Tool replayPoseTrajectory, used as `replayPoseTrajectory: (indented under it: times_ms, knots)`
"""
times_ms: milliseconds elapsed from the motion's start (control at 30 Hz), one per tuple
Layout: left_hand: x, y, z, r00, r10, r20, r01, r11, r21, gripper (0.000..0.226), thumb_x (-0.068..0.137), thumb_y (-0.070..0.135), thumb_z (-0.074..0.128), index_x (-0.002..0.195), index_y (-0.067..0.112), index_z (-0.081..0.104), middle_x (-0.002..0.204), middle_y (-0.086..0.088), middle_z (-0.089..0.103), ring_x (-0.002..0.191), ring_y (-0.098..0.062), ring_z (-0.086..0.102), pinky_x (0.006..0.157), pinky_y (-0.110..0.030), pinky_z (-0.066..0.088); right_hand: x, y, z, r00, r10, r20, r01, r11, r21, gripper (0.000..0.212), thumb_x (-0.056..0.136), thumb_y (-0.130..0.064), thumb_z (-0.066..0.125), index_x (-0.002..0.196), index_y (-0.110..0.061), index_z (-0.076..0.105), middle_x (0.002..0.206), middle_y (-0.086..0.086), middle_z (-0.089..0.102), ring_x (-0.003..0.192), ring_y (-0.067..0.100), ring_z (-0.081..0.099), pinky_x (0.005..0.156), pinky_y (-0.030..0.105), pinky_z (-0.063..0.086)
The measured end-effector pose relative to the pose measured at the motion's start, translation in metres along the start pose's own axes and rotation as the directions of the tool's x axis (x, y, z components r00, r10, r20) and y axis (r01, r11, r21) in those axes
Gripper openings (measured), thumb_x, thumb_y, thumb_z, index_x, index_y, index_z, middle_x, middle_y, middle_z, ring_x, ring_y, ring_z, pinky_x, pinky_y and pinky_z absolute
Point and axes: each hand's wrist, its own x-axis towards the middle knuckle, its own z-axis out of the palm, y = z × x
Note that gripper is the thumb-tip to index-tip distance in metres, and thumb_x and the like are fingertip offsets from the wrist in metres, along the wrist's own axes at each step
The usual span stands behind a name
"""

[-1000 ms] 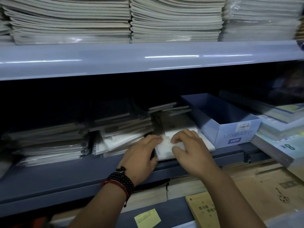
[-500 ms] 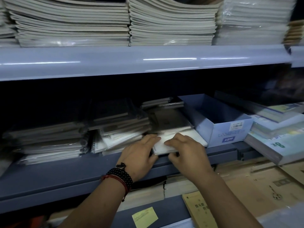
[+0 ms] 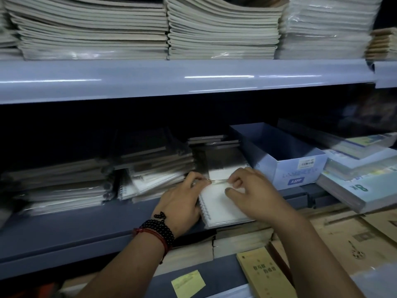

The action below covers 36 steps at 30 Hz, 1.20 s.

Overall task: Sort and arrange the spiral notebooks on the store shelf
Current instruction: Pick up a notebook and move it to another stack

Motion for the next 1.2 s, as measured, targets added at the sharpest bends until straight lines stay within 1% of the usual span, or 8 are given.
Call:
replayPoseTrajectory:
  times_ms: [233, 367, 467, 633, 767, 900, 1067, 1200]
  knots:
    - [0.001, -0.002, 0.0, 1.0, 0.015, 0.003, -0.015, 1.0, -0.014, 0.042, 0.096, 0.029, 0.051, 0.137, 0.037, 0.046, 0.137, 0.02, 0.032, 0.097, -0.011, 0.059, 0.074, -0.029, 0.047, 0.043, -0.01, 0.023, 0.996, 0.073, 0.043, -0.07, 0.995, -0.068, 0.041, 0.091, -0.044, 0.063, 0.116, -0.013, 0.052, 0.118, 0.005, 0.044, 0.125, 0.025, 0.036, 0.1, 0.034, 0.037]
    - [0.002, -0.003, -0.002, 1.0, 0.01, 0.006, -0.01, 1.0, 0.009, 0.046, 0.093, 0.027, 0.05, 0.138, 0.034, 0.044, 0.14, 0.018, 0.029, 0.099, -0.015, 0.06, 0.08, -0.034, 0.05, 0.057, -0.014, 0.028, 0.988, 0.096, 0.118, -0.099, 0.995, 0.014, 0.029, 0.095, -0.043, 0.059, 0.106, -0.017, 0.051, 0.112, 0.002, 0.04, 0.119, 0.022, 0.044, 0.09, 0.03, 0.038]
    - [0.002, -0.006, 0.0, 1.0, 0.013, -0.002, -0.013, 1.0, -0.004, 0.051, 0.094, 0.029, 0.051, 0.142, 0.036, 0.039, 0.141, 0.018, 0.032, 0.104, -0.013, 0.059, 0.082, -0.032, 0.05, 0.058, -0.01, 0.023, 0.983, 0.055, 0.176, -0.061, 0.998, 0.025, 0.039, 0.095, -0.044, 0.059, 0.124, -0.019, 0.057, 0.127, 0.004, 0.046, 0.12, 0.021, 0.049, 0.097, 0.031, 0.041]
    - [0.003, -0.012, 0.003, 1.0, 0.014, -0.021, -0.014, 0.999, -0.028, 0.049, 0.097, 0.039, 0.05, 0.144, 0.042, 0.036, 0.142, 0.021, 0.035, 0.111, -0.01, 0.057, 0.077, -0.028, 0.045, 0.03, -0.008, 0.014, 0.993, -0.087, 0.074, 0.078, 0.989, 0.123, 0.033, 0.093, -0.033, 0.065, 0.125, -0.027, 0.061, 0.124, -0.011, 0.056, 0.118, 0.006, 0.053, 0.096, 0.015, 0.039]
    - [0.001, -0.013, 0.005, 1.0, 0.011, -0.027, -0.012, 0.999, -0.038, 0.048, 0.099, 0.038, 0.048, 0.145, 0.042, 0.034, 0.144, 0.022, 0.033, 0.115, -0.009, 0.055, 0.08, -0.027, 0.043, -0.016, -0.009, 0.002, 0.944, -0.148, 0.294, 0.132, 0.989, 0.074, 0.062, 0.083, -0.053, 0.069, 0.141, -0.042, 0.047, 0.145, -0.034, 0.032, 0.139, -0.01, 0.022, 0.122, 0.022, 0.013]
    - [0.001, -0.012, 0.005, 1.0, 0.001, -0.015, -0.001, 1.0, -0.014, 0.054, 0.096, 0.037, 0.041, 0.149, 0.035, 0.033, 0.149, 0.02, 0.032, 0.118, -0.011, 0.054, 0.085, -0.03, 0.047, -0.039, -0.009, -0.007, 0.922, -0.142, 0.361, 0.2, 0.971, -0.13, 0.086, 0.083, -0.047, 0.069, 0.155, -0.045, 0.022, 0.157, -0.033, 0.003, 0.146, -0.012, -0.006, 0.123, 0.022, -0.006]
    - [0.002, -0.012, 0.004, 0.999, -0.038, 0.002, 0.038, 0.999, -0.036, 0.053, 0.097, 0.036, 0.045, 0.149, 0.035, 0.034, 0.148, 0.02, 0.034, 0.121, -0.011, 0.053, 0.09, -0.034, 0.048, -0.051, -0.016, 0.003, 0.972, -0.199, 0.123, 0.223, 0.948, -0.226, 0.06, 0.095, -0.02, 0.05, 0.15, -0.044, 0.038, 0.159, -0.019, 0.032, 0.148, -0.001, 0.022, 0.125, 0.029, 0.013]
    - [0.002, -0.01, 0.002, 0.999, -0.03, 0.028, 0.032, 0.997, -0.069, 0.05, 0.099, 0.038, 0.045, 0.148, 0.039, 0.035, 0.143, 0.019, 0.037, 0.12, -0.011, 0.053, 0.089, -0.034, 0.046, -0.076, -0.012, -0.02, 0.938, -0.22, 0.269, 0.266, 0.953, -0.147, 0.056, 0.096, -0.029, 0.055, 0.146, -0.049, 0.042, 0.153, -0.032, 0.03, 0.144, -0.012, 0.021, 0.12, 0.017, 0.014]
